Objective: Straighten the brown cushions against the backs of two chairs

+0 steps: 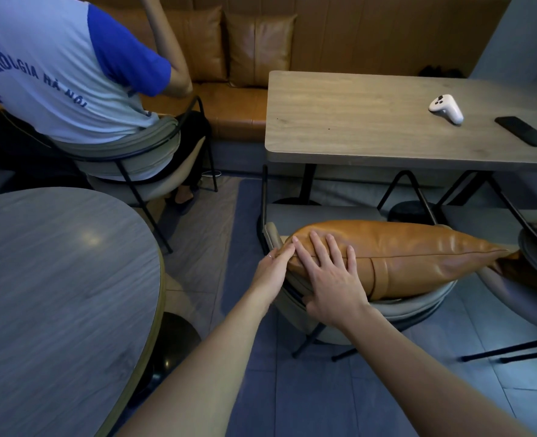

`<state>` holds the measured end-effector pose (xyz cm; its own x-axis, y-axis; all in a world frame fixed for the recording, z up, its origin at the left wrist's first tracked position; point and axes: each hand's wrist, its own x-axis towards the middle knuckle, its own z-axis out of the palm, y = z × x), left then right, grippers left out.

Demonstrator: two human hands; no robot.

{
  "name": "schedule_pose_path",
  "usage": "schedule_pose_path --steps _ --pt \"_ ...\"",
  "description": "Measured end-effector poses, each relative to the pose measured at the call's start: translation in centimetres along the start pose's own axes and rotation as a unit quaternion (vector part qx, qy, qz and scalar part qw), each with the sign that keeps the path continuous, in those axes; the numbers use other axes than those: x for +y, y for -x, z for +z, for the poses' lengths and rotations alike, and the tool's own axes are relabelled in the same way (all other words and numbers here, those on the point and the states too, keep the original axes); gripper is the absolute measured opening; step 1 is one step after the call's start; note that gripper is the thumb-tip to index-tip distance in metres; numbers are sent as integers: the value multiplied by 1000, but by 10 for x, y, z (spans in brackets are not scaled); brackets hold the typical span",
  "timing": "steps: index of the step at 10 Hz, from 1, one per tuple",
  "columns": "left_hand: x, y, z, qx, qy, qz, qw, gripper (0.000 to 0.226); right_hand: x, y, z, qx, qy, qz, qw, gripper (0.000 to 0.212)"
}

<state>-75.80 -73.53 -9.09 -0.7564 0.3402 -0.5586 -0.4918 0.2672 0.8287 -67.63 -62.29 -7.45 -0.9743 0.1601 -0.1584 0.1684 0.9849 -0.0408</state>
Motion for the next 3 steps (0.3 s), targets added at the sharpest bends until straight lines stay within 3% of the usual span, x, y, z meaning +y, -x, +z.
schedule_pose_path --steps 1,2,3 --pt "9 8 -8 68 -179 84 978 66 7 5 -24 -23 -34 -11 999 93" --pt "31 23 -12 110 -374 148 909 65 17 10 -49 -32 -45 5 998 74" --pt "84 57 -7 76 -564 206 796 56 41 17 -94 -64 -113 78 989 61"
